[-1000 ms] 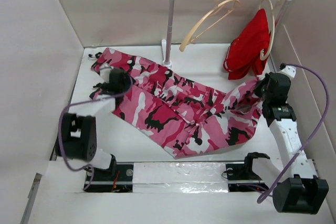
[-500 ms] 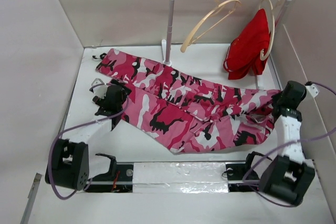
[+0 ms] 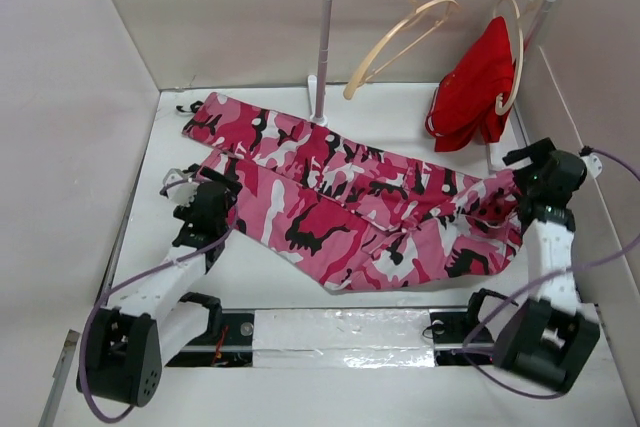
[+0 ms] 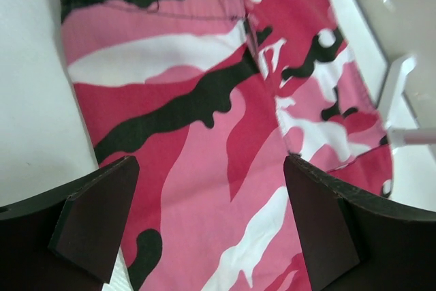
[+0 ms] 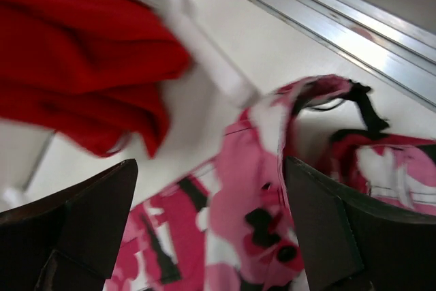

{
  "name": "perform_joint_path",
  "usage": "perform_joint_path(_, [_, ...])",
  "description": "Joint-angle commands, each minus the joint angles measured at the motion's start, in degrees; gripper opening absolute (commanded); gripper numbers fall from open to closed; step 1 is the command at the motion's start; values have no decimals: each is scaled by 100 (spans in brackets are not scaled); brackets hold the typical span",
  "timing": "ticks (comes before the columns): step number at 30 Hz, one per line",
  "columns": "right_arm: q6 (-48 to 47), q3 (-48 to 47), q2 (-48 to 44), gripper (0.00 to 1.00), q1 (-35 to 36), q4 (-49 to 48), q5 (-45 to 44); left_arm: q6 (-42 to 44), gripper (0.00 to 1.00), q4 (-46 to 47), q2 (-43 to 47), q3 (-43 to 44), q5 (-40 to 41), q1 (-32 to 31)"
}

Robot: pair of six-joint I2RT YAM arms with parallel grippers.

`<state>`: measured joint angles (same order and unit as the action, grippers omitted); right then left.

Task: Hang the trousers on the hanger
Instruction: Flatten out the trousers at the center of the board.

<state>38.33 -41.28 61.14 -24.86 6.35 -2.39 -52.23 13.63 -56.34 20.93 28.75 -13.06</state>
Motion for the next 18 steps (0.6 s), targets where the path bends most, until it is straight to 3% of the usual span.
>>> perform_joint_path(1, [-229,540,-1389,94,341,-521,300,-112,88,-210,325,-115,438,5])
perform_joint_path(3, [-543,778,-1876,93,587,-399,685,-304,90,-325,255,-185,351,128])
perform_joint_path(6, [-1017,928,-2580,80,1095,-38,1028,-349,89,-309,132,-430,-255,557])
perform_joint_path(7, [-1116,946,-2712,59,1219,93,1004,-306,89,-91,106,-527,-561,681])
perform_joint_path(9, [-1466,824,-2958,39,1431,523,1108,-288,88,-193,-26,-511,-818,1075])
perform_joint_path(10, [-1564,814,-3020,19,1649,551,1283,-279,88,-350,-61,-459,-975,1156])
perform_joint_path(11, [-1643,779,-3056,9,1782,586,1459,-175,88,-396,-114,-423,-1064,1226])
perform_joint_path(13, [-1741,770,-2995,2,2368,605,2205,-209,88,-466,-202,-370,-1135,1227])
perform_joint_path(15, [-1680,936,-2768,1,3019,177,2602,-332,88,-353,-447,-362,-1214,1314])
perform_joint_path(16, [-1732,981,-2627,4,3431,34,2560,-367,88,-309,-553,-309,-1284,1367])
perform_joint_path(17, [-1802,981,-2469,6,4401,-37,2377,-358,88,-265,-815,-239,-1363,1367])
perform_joint_path(18, [-1976,894,-2284,10,4950,-81,1757,-324,88,-264,-965,-47,-1364,1367])
